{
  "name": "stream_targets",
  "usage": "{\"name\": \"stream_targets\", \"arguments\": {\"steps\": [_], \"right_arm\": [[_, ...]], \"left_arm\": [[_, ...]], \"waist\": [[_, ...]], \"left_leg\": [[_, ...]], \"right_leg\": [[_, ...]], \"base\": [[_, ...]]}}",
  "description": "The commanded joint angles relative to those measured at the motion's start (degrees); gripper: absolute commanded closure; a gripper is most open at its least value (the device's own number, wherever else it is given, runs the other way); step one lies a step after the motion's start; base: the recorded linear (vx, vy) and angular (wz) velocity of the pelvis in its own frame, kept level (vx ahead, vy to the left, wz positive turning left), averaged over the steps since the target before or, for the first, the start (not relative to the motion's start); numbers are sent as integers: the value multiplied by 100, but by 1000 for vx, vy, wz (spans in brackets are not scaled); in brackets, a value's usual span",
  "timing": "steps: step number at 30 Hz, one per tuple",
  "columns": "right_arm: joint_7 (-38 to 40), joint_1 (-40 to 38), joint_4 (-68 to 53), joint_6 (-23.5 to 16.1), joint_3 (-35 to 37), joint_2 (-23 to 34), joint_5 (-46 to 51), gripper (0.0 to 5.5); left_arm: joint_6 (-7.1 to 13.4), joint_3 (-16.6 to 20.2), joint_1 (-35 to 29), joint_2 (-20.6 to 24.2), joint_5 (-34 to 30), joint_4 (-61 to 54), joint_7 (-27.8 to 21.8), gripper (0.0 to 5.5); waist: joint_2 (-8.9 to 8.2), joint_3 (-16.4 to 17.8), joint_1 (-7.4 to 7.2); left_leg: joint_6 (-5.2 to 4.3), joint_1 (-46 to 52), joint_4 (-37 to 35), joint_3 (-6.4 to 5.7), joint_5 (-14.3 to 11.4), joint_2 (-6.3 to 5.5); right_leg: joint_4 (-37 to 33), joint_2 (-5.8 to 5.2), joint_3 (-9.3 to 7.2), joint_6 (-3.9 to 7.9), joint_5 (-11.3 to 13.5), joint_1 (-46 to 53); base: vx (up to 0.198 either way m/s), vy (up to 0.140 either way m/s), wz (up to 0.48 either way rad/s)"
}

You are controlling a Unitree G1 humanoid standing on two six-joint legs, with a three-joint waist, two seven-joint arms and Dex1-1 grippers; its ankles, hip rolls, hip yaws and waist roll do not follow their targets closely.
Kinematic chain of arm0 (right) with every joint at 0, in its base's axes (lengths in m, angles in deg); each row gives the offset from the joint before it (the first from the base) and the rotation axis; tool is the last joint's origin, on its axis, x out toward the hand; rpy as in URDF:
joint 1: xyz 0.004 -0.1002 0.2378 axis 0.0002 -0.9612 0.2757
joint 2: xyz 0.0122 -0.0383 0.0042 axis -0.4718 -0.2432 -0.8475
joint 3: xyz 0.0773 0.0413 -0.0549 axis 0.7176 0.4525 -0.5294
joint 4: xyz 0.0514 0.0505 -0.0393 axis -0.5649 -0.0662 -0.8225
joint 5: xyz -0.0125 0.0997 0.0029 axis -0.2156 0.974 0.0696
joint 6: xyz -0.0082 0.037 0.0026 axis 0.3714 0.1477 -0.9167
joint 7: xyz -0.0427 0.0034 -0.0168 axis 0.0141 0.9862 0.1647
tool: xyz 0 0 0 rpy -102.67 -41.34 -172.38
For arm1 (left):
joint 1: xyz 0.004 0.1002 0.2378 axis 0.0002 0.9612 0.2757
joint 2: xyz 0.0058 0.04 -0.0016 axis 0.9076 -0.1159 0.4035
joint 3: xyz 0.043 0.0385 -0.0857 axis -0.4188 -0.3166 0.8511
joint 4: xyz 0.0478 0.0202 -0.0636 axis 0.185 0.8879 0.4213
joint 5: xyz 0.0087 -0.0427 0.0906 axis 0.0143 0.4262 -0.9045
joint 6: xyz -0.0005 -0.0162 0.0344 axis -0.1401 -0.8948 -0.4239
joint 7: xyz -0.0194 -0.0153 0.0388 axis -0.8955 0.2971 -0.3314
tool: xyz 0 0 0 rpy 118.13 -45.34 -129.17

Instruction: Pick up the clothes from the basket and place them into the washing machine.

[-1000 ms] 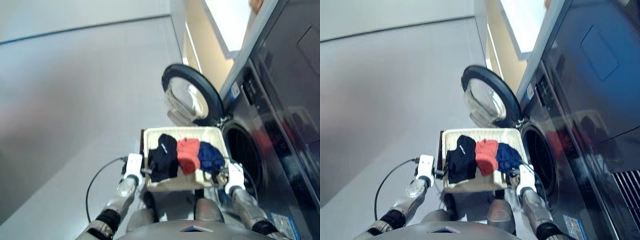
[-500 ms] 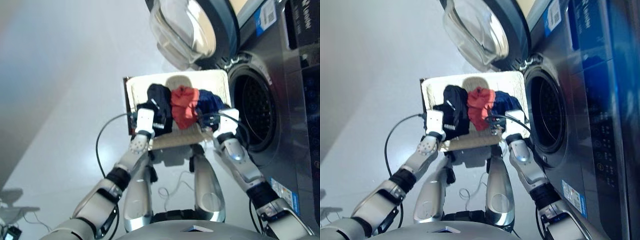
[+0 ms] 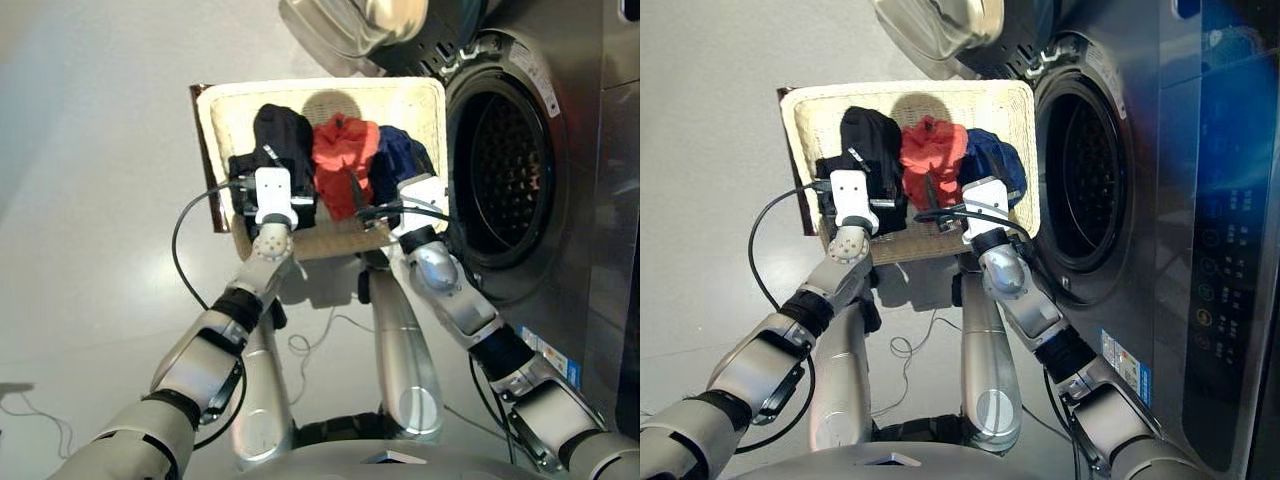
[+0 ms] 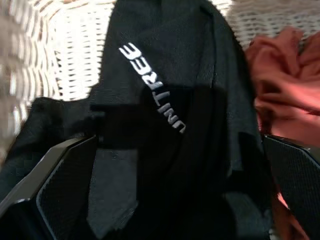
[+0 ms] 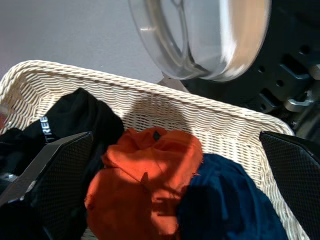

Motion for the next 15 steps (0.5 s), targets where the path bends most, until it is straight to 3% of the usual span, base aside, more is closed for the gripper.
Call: {"name": "stream_targets", "arguments": {"steps": [1, 7, 15], "right_arm": [[-105, -23, -984, -499, -24, 1, 62, 0], [-278, 0, -1262, -596, -48, 57, 359, 0], [-326, -10, -1314, -654, -162, 87, 468, 0]], "left_arm": [[89, 305, -344, 121, 146, 325, 108, 0], [32, 344, -734, 390, 226, 780, -16, 0], [-3, 530, -1149, 603, 370, 1270, 34, 0]], "waist": [[-170, -67, -55], [-297, -67, -103], [-368, -67, -206]], "left_leg": [[-78, -430, 1022, -336, -615, 187], [-8, -762, 1297, -361, -748, 200], [39, -1105, 1556, -382, -855, 212]], "right_leg": [[583, 52, 129, 411, -399, -25], [747, 102, 215, 456, -393, -340], [858, 84, 230, 498, -396, -617]], "base": [[0, 0, 0], [0, 0, 0], [0, 0, 0]]}}
